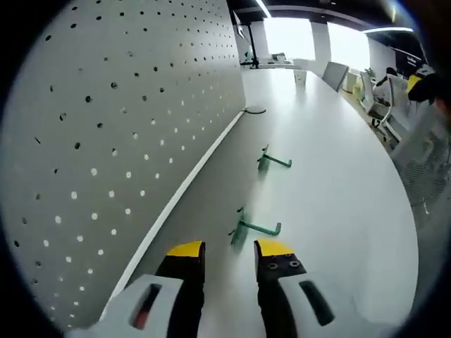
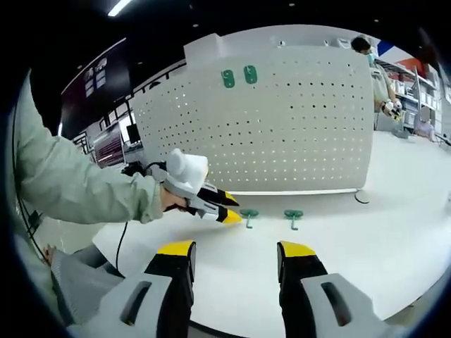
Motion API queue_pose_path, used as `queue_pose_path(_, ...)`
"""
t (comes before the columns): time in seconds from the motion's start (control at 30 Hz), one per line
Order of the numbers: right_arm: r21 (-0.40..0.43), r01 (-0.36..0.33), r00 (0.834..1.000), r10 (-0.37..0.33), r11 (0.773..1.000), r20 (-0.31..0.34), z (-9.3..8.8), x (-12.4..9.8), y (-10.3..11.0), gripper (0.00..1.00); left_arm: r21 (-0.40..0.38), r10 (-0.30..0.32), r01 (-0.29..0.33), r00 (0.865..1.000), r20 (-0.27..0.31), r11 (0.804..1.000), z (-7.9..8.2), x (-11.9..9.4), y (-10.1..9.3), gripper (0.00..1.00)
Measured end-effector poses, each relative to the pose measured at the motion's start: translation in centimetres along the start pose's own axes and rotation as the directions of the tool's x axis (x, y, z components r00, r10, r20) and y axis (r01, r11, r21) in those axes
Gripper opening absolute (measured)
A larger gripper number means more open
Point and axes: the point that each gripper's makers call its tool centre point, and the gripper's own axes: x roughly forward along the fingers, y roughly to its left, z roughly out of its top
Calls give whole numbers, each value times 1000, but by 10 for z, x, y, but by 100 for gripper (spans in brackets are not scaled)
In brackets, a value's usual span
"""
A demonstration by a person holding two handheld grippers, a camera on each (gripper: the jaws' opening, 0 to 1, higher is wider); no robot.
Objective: Insert the hook assembly into the mounting plate slot until the hook locks in place.
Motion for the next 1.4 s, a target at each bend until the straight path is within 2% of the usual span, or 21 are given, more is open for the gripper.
queue_pose_path(0.33, 10, 12, 1000, -12, 1000, -4, -1, 2, -3, 45, -34, -12, 13, 1000, 14, 999, 2, 9, 6, 27)
queue_pose_path(1.0, 21, 17, 1000, -16, 1000, -15, -5, 5, -3, 45, -29, -49, 50, 998, 37, 998, 7, 11, -5, 8)
queue_pose_path(1.4, 13, 17, 1000, -17, 1000, -7, -1, 3, -3, 45, -29, -37, 38, 999, 11, 999, 4, 9, -7, 4)
